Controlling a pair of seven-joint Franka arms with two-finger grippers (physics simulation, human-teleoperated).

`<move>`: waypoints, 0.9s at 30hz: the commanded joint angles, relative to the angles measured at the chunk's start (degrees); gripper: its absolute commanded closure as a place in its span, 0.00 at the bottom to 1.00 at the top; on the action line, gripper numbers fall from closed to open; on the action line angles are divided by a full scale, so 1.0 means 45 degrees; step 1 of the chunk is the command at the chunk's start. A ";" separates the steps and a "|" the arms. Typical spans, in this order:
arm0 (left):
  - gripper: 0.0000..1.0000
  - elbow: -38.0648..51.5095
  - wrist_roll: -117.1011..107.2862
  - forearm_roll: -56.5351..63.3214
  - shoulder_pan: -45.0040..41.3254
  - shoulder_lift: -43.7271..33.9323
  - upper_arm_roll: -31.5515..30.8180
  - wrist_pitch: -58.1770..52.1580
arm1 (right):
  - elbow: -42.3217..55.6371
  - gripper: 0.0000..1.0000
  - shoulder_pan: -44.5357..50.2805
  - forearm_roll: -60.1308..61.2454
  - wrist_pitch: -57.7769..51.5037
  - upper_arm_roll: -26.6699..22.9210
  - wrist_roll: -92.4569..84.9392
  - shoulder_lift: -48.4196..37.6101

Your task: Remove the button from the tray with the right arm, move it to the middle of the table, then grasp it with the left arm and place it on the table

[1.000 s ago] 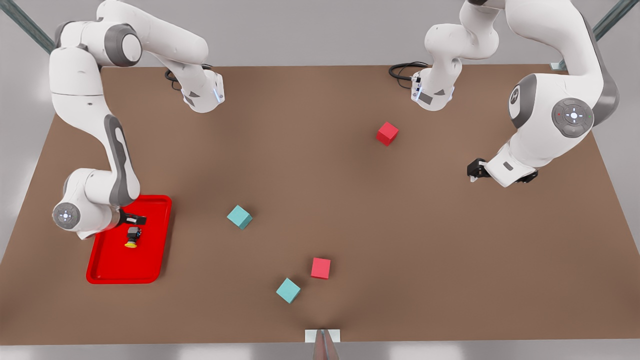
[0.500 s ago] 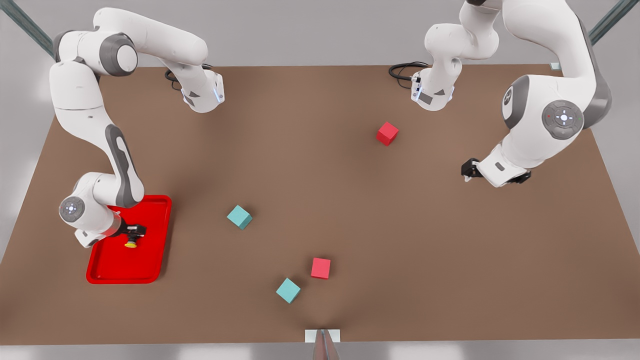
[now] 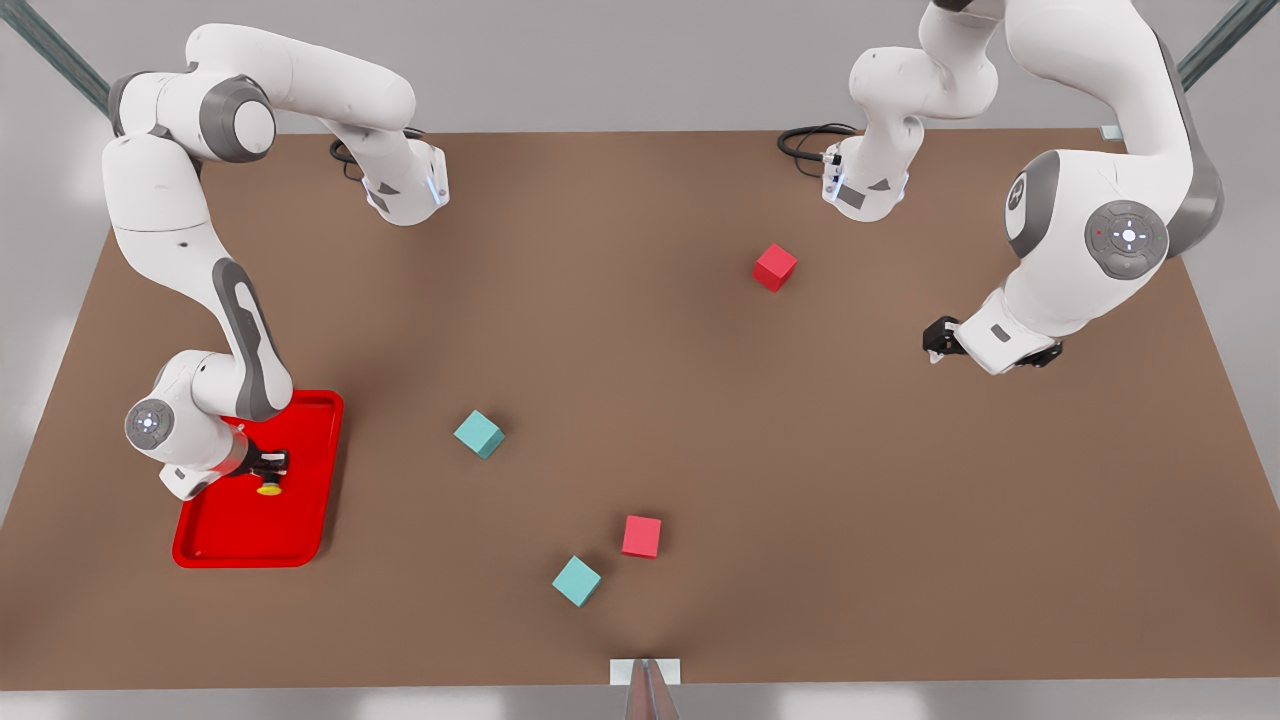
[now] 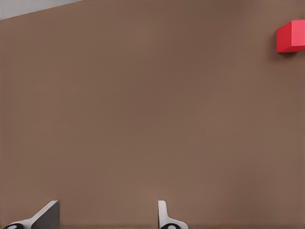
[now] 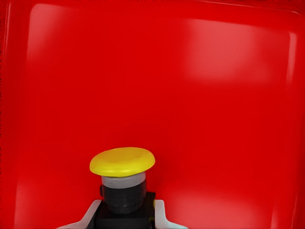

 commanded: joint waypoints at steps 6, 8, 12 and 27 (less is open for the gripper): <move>0.00 0.0006 -0.0003 0.0008 0.0002 -0.0014 0.0000 -0.0077 | 0.0697 0.62 -0.0028 -0.0040 -0.1410 0.1189 -0.0443 -0.0774; 0.00 0.0006 -0.0003 0.0008 0.0002 -0.0014 0.0000 -0.0097 | 0.1714 0.62 0.0167 -0.0059 -0.3832 0.2556 0.1509 -0.1067; 0.00 0.0006 -0.0023 0.0008 0.0002 -0.0014 0.0000 -0.0097 | 0.2592 0.61 0.1573 -0.0059 -0.5317 0.4413 0.5903 -0.1048; 0.00 0.0006 -0.0023 0.0008 0.0002 0.0084 0.0000 -0.0077 | 1.2280 0.61 1.3741 0.4901 -0.4987 -0.1017 2.2096 0.5143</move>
